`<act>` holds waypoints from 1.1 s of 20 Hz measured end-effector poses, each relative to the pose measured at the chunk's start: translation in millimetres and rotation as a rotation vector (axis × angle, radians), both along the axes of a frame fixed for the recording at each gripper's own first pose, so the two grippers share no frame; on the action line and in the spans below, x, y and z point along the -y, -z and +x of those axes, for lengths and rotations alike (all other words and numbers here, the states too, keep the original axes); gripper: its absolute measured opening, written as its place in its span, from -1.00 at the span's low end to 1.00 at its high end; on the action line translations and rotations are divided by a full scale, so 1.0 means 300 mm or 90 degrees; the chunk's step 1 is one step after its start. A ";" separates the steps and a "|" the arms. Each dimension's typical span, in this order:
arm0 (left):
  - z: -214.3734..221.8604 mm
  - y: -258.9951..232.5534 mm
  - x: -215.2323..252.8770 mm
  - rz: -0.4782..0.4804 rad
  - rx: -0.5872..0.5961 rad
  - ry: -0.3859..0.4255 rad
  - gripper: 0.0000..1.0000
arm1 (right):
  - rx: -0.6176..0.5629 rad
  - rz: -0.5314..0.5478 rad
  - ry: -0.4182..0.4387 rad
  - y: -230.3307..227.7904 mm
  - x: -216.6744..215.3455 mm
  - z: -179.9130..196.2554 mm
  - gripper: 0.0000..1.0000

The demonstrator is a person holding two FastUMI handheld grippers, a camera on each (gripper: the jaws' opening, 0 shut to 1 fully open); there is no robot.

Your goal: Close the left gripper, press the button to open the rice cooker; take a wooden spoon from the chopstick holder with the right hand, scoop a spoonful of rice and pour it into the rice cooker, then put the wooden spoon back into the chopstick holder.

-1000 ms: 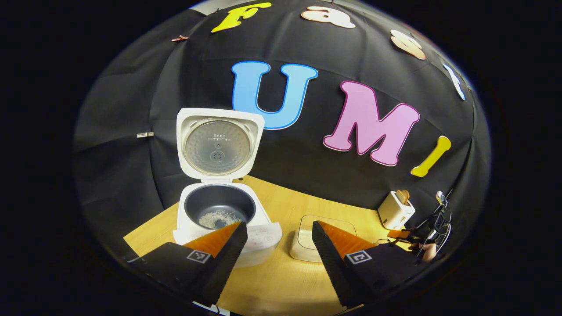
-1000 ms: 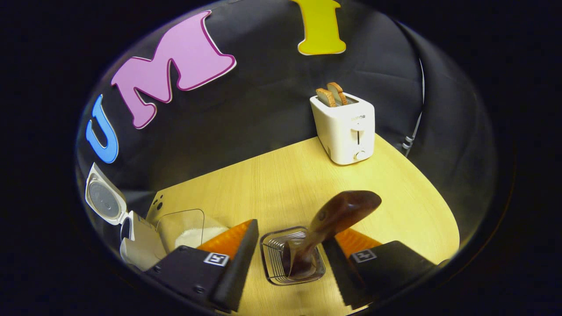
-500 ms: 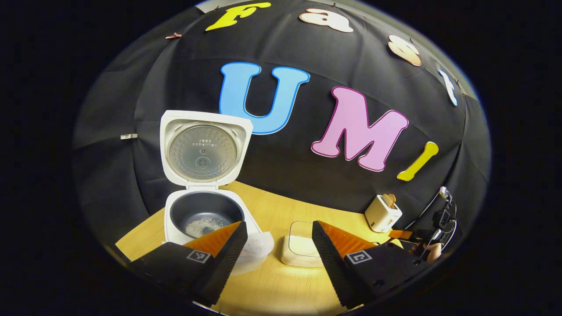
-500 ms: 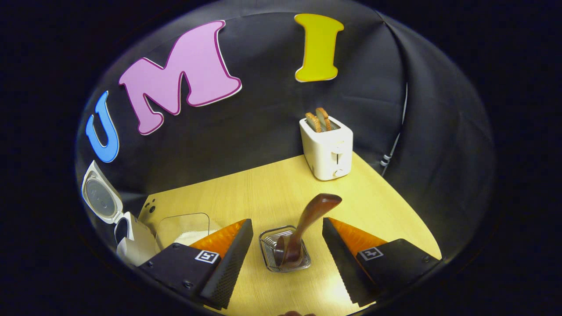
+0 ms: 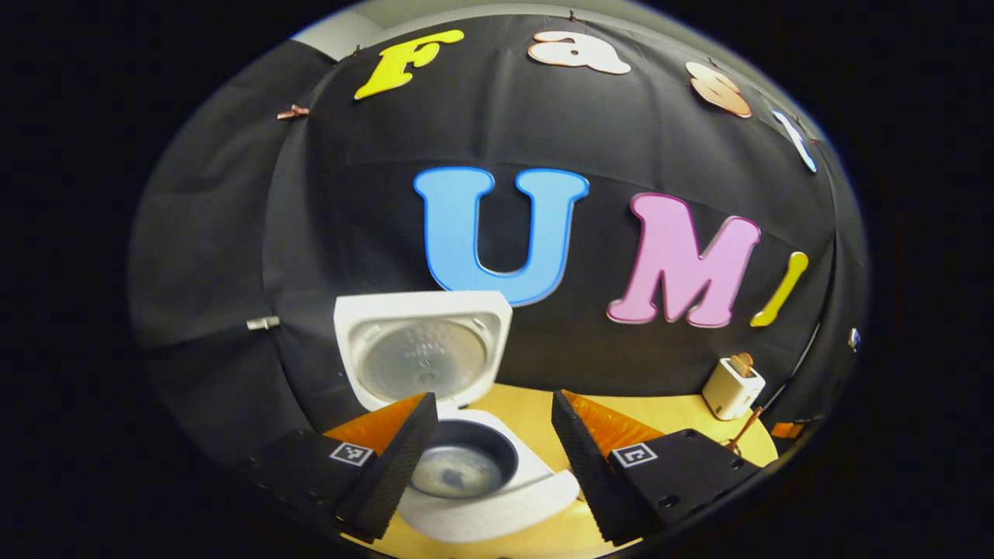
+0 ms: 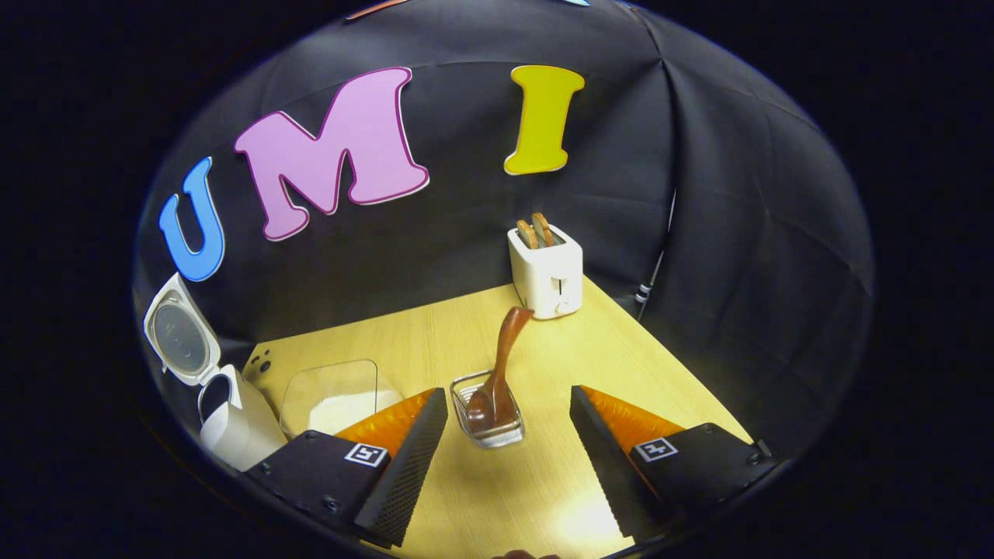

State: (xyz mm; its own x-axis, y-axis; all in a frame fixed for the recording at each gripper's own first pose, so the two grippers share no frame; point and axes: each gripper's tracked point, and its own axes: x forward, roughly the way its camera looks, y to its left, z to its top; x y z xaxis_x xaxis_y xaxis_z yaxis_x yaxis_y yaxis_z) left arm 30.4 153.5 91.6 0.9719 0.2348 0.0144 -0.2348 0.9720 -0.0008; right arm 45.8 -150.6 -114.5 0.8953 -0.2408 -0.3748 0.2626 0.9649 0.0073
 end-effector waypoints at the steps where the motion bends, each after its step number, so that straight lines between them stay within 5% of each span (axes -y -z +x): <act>1: 0.022 -0.055 -0.020 -0.008 0.010 0.003 0.92 | -0.005 0.002 0.004 0.015 -0.001 -0.026 0.97; 4: 0.088 -0.200 -0.094 -0.007 0.033 0.005 0.92 | -0.006 0.019 0.019 0.032 -0.014 -0.085 0.97; 10: 0.238 -0.392 -0.243 0.096 0.054 -0.042 0.91 | -0.002 0.026 0.031 0.029 -0.038 -0.183 0.97; 22: 0.591 -0.217 -0.454 0.041 -0.057 -0.057 0.91 | 0.020 0.026 0.065 -0.042 -0.019 -0.286 0.97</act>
State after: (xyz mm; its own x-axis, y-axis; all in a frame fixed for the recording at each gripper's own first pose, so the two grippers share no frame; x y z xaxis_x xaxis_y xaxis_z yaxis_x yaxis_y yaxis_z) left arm 207.7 289.6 156.6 0.9450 0.3225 -0.0541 -0.3173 0.9444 0.0866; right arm -40.0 -144.9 -102.1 0.8783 -0.3166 -0.3581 0.3589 0.9317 0.0565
